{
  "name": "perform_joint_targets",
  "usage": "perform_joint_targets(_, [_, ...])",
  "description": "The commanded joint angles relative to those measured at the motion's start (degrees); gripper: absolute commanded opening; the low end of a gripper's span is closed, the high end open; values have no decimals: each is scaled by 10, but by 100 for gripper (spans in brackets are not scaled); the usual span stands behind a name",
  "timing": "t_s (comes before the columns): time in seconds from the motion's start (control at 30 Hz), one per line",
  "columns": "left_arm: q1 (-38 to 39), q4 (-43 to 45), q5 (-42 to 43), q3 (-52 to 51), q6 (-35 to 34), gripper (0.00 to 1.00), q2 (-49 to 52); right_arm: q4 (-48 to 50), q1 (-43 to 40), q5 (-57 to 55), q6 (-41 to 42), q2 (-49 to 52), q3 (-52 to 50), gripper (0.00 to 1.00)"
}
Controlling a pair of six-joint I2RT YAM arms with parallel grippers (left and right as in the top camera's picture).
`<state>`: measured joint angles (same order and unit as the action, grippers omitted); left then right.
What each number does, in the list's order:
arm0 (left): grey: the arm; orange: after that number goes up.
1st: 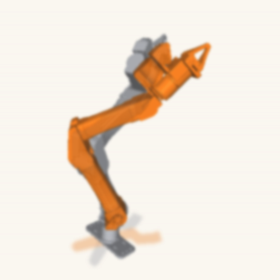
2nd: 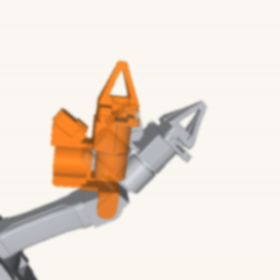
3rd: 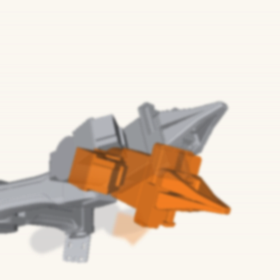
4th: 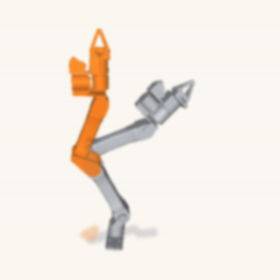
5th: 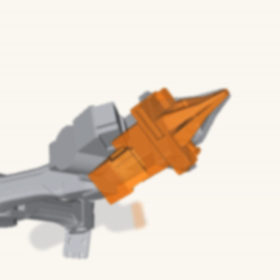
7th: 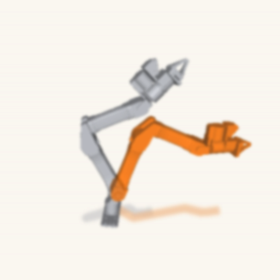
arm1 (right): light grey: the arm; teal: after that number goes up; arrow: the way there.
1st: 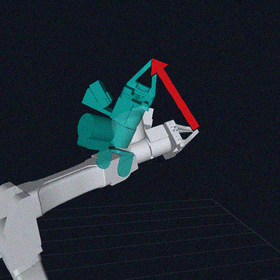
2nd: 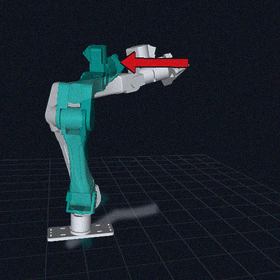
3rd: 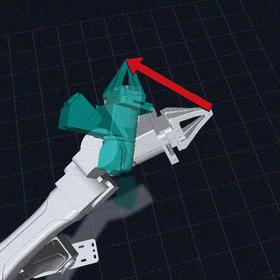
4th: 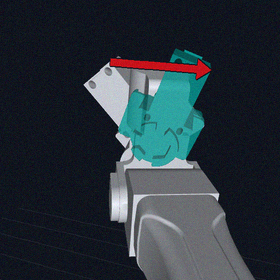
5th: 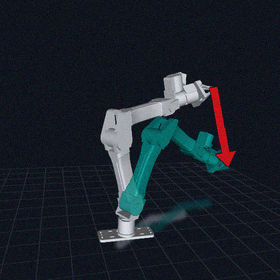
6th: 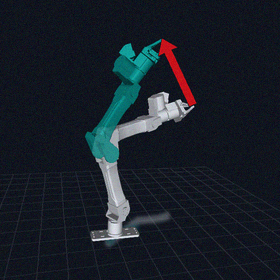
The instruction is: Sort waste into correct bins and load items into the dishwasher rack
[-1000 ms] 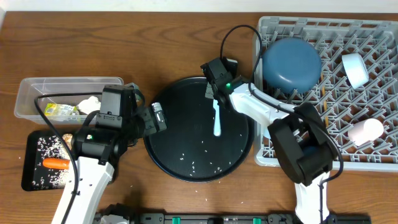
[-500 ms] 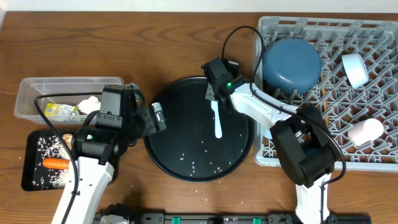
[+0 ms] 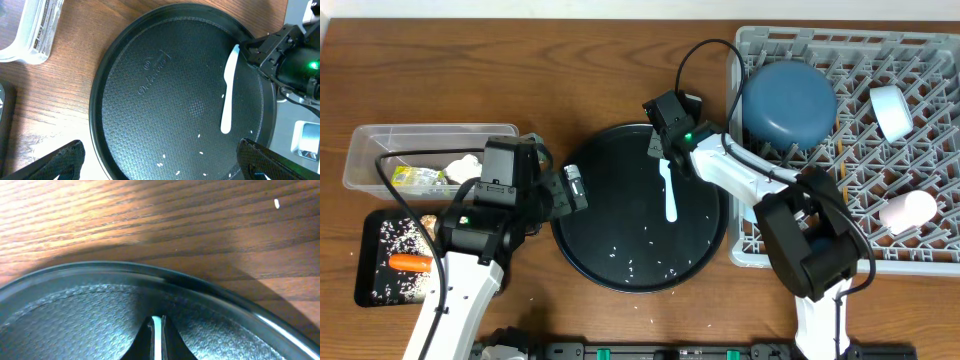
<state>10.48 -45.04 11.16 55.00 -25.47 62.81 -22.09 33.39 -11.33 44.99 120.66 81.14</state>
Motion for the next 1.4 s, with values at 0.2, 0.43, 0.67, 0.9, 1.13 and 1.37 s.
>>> perform_joint_targets(0.2, [-3,-2,-7,6,3,98,1,-2,15,-2,3,71,-3,5])
perform_joint_targets(0.43, [-3,-2,-7,6,3,98,1,-7,14,44,-10,55,-3,17])
perform_joint_targets(0.67, [-3,-2,-7,6,3,98,1,-41,7,76,-9,46,-3,14])
perform_joint_targets(0.9, [-3,-2,-7,6,3,98,1,-43,10,77,-9,46,-3,7])
perform_joint_targets(1.13, [-3,-2,-7,6,3,98,1,-37,-4,114,-9,45,-2,1])
perform_joint_targets(1.37, [-3,-2,-7,6,3,98,1,-30,-21,136,-28,44,-2,3])
